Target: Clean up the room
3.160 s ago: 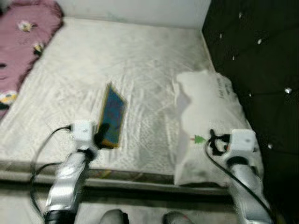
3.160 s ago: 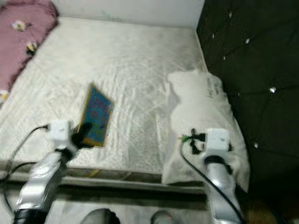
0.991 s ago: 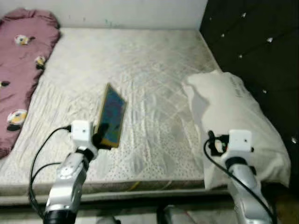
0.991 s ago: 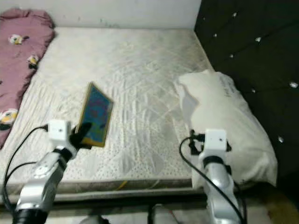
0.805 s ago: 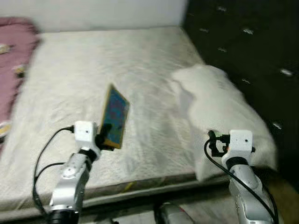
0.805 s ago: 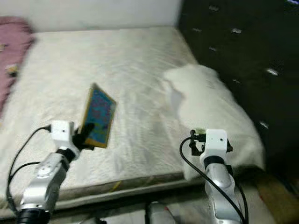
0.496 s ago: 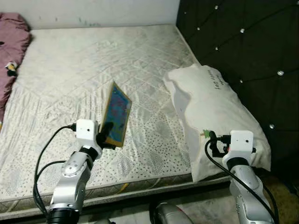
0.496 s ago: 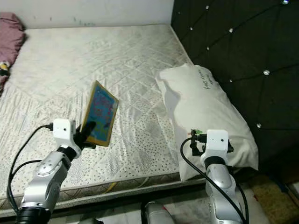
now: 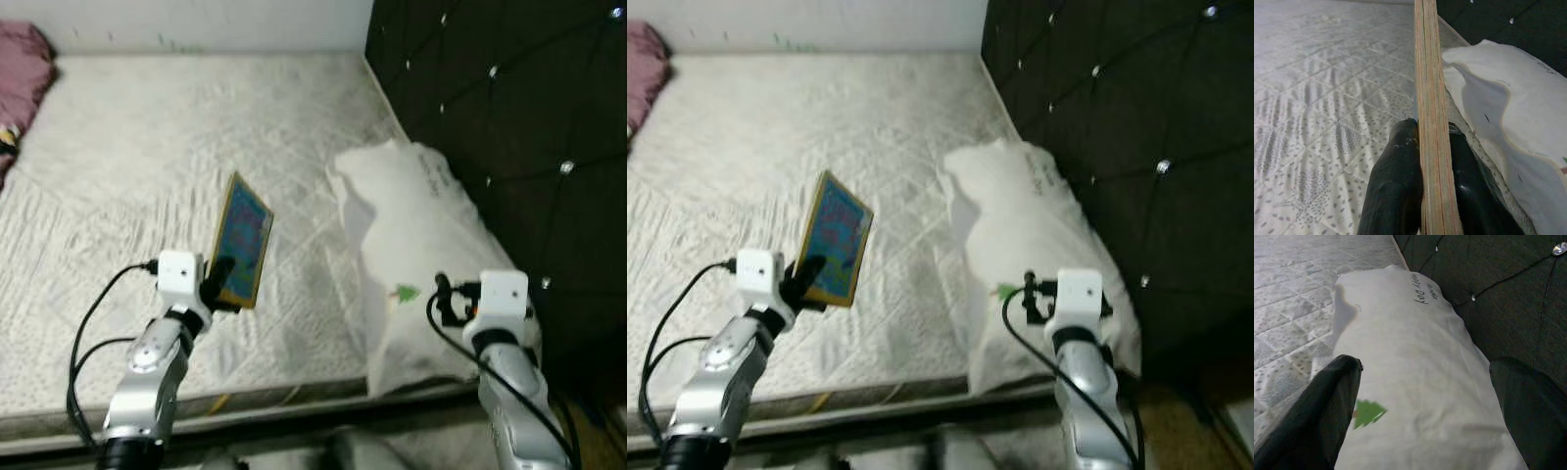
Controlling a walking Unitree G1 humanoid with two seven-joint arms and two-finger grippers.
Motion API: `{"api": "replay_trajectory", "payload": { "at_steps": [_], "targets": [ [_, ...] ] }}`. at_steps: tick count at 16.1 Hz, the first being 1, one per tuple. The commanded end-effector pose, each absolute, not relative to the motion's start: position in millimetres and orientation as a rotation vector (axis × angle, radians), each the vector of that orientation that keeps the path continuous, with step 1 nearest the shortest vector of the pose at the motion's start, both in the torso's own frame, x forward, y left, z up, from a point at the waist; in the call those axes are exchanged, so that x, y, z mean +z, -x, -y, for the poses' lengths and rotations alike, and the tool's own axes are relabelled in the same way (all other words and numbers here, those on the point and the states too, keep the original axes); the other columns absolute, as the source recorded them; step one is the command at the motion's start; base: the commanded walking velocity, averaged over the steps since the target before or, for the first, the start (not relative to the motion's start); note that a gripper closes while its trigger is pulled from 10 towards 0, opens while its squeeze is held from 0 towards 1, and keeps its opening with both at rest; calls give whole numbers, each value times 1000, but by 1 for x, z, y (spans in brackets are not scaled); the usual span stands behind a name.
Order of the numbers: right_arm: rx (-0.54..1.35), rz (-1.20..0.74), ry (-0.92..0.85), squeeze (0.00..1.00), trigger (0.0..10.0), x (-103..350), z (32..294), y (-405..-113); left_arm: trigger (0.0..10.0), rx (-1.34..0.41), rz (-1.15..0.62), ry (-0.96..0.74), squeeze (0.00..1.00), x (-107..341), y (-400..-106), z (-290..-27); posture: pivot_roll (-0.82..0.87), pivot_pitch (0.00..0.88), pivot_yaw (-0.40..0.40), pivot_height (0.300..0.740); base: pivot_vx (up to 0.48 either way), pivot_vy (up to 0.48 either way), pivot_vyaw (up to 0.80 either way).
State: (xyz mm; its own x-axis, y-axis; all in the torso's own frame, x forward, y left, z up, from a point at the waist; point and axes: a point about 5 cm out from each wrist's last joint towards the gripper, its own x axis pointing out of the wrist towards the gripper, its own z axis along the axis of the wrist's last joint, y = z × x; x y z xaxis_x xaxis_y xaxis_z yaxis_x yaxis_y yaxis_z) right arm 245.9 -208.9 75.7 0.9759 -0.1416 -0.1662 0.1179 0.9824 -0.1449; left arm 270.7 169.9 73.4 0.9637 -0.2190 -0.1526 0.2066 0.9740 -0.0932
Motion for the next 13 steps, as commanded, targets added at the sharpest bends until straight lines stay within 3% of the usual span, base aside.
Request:
{"api": "replay_trajectory", "payload": {
  "at_steps": [1, 13],
  "targets": [
    [-144, -191, 146, 0, 10000, 74, 213, -244, 10000, -226, -123, 77, 0, 81, -273, -167, -129, 80, -8, 740, 0, 0, 0],
    [-131, -195, 147, 0, 10000, 74, 214, -243, 10000, -109, -215, 148, 0, 70, -265, -181, -115, 99, -20, 735, 0, 0, 0]
  ]
}}
